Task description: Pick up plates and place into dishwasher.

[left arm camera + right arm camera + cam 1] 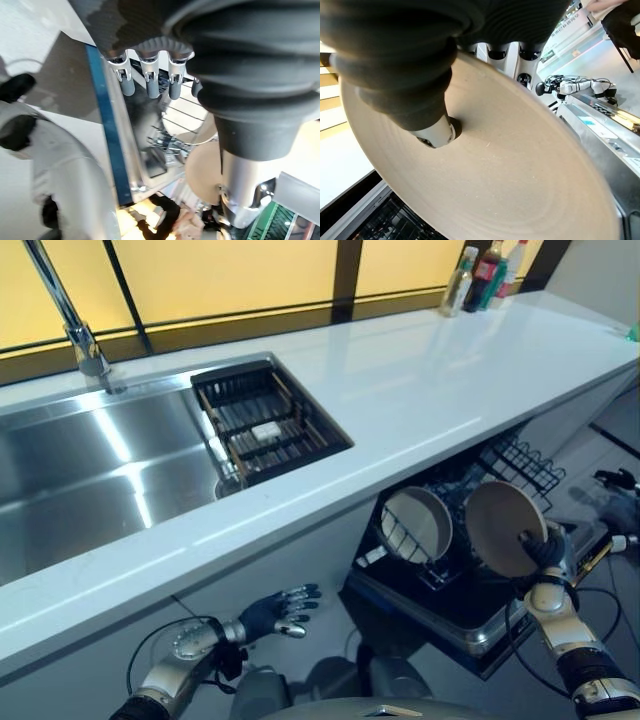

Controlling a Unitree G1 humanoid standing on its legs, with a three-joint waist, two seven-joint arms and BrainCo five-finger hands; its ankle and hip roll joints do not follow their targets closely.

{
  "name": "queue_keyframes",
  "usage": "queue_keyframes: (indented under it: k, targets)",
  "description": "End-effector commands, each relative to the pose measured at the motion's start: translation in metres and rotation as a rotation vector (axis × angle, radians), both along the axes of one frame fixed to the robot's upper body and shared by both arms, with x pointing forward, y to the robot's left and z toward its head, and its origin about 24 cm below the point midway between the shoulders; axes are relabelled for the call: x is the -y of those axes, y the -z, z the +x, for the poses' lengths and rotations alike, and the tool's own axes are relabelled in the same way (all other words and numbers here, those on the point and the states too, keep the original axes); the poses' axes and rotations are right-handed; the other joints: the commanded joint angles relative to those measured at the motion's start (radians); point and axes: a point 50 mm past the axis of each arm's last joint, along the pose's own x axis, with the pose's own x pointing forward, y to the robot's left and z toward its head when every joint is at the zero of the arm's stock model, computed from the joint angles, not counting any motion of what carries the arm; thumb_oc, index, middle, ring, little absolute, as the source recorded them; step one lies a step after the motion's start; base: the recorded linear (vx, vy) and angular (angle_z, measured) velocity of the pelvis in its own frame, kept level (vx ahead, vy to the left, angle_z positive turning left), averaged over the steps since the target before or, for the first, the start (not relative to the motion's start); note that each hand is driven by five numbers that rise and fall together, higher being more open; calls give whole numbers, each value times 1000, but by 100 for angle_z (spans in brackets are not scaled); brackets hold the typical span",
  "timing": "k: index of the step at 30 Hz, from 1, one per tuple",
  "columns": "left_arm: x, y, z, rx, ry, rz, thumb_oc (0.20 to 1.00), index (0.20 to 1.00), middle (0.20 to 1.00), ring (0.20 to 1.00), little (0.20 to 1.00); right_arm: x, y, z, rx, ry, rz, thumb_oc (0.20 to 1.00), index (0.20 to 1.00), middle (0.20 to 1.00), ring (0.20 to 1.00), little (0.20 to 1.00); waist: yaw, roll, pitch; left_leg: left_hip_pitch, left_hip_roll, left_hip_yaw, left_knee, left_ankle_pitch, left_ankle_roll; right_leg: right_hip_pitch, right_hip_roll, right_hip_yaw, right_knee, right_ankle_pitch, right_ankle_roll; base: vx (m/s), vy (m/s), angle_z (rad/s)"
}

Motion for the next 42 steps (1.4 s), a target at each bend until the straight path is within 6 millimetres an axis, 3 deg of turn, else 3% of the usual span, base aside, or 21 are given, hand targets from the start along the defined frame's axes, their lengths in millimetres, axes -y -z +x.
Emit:
queue_keyframes:
  k: [1,10,15,23,29,42]
  targets:
    - [-5,-10,7,47,53,67,1000,1000,1000,1000,1000,14,-37,23,123,46,-94,200,200,200,200,200,46,4,7,-6,-30,2,-30,-36,83,-78,-34,7,13,114,54,-80,-174,21]
    - [-31,0,1,2,82,276,1000,1000,1000,1000,1000,30,-41,24,71,89,-160,200,200,200,200,200,80,13,12,-32,-8,-12,-8,-33,80,-59,-20,-9,-1,123,54,33,-112,7]
    - [-43,-6,5,0,91,299,1000,1000,1000,1000,1000,44,-40,23,33,159,-174,200,200,200,200,200,107,20,17,-59,-2,-27,1,-24,79,-43,-14,-29,-14,118,51,0,-100,8]
    - [-39,-17,11,18,127,271,1000,1000,1000,1000,1000,52,-58,40,57,222,-209,200,200,200,200,200,139,55,11,-59,-4,-46,-33,1,67,-25,-9,-60,-25,101,42,2,-37,9]
    - [-35,-13,5,-7,132,264,1000,1000,1000,1000,1000,55,-59,41,24,221,-259,200,200,200,200,200,149,75,-9,-34,-2,-49,-64,13,57,-2,-11,-73,-35,87,45,75,-11,7]
    - [-36,-23,14,25,130,255,1000,1000,1000,1000,1000,64,-68,44,33,274,-230,200,200,200,200,200,149,116,11,-78,8,-58,-39,31,40,-3,-6,-78,-31,72,38,-8,-19,1]
